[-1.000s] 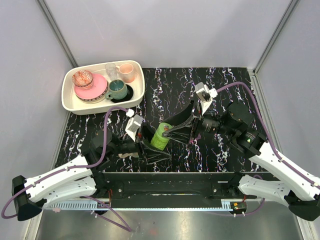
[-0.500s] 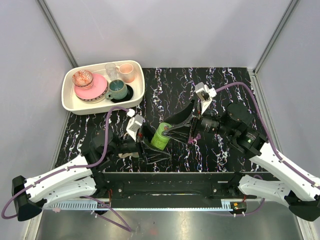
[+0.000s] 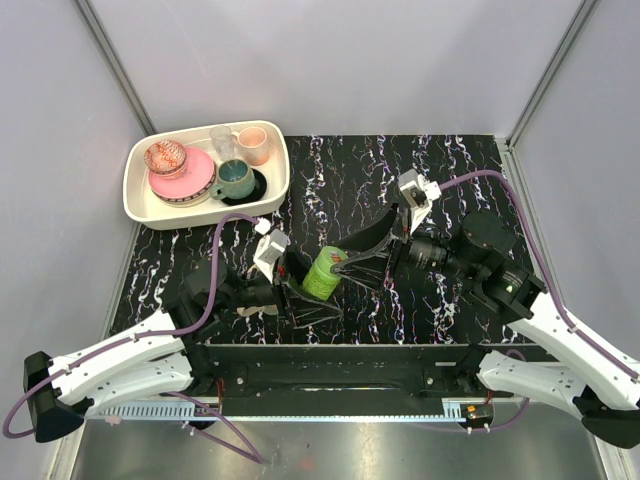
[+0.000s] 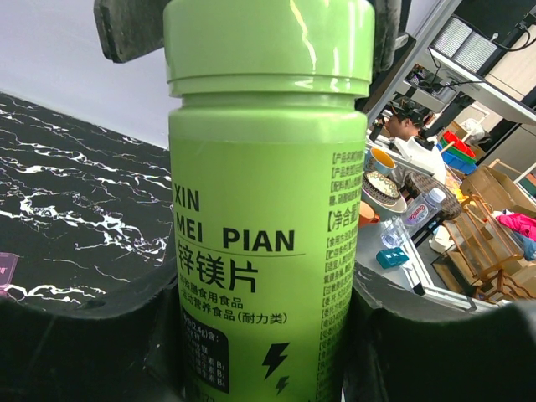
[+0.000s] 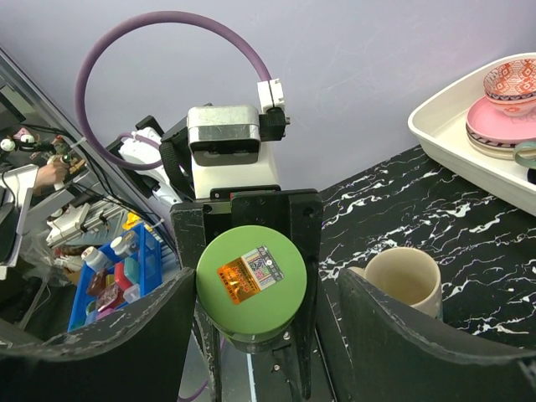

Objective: Sort the pills into containers

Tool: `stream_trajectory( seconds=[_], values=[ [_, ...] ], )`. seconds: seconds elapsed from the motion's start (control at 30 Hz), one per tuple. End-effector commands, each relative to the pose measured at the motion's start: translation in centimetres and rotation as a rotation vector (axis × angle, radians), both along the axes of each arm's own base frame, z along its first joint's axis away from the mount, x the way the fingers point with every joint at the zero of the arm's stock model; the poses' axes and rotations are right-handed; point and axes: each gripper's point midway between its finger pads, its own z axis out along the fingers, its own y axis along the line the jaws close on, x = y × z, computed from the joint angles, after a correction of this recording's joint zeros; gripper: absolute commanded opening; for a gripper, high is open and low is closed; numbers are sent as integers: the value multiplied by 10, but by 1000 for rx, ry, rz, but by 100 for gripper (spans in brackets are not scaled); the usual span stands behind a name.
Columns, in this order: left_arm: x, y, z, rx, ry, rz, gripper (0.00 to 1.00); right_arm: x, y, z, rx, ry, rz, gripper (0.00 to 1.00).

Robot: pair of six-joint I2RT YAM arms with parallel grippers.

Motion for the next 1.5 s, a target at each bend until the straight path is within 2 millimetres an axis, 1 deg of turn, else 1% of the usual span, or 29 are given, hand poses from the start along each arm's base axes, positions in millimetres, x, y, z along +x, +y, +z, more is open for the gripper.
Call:
stream_trajectory(
  seconds=[0.0,0.43,0.6,0.73,0.97,1.0,1.13,1.3,1.4,1.47],
  values=[
    [-7,10,41,-130,-98,-4,0,5,-4,-1,-6,-16,-41,74],
    [-7,11,39,-130,-99,4,0,7,-10,-8,-30,-14,-72,75],
    [-6,11,38,-125,-98,8,0,6,-13,-6,-27,-20,-78,75],
    [-5,10,38,-125,-95,11,0,2,-15,1,-14,-32,-71,76],
    [-4,11,37,-123,-92,20,0,-5,-16,29,36,-52,-45,78],
    [-4,11,37,-122,-91,21,0,-6,-17,36,50,-60,-40,79],
    [-4,11,36,-121,-90,21,0,-7,-14,46,78,-63,-24,81],
    [-3,11,35,-116,-89,26,0,-7,-13,54,115,-56,-21,83],
    [-2,11,36,-117,-91,33,0,0,-8,51,115,-15,-38,86],
    [-1,10,36,-117,-92,33,0,5,-4,46,105,13,-47,89]
  ],
)
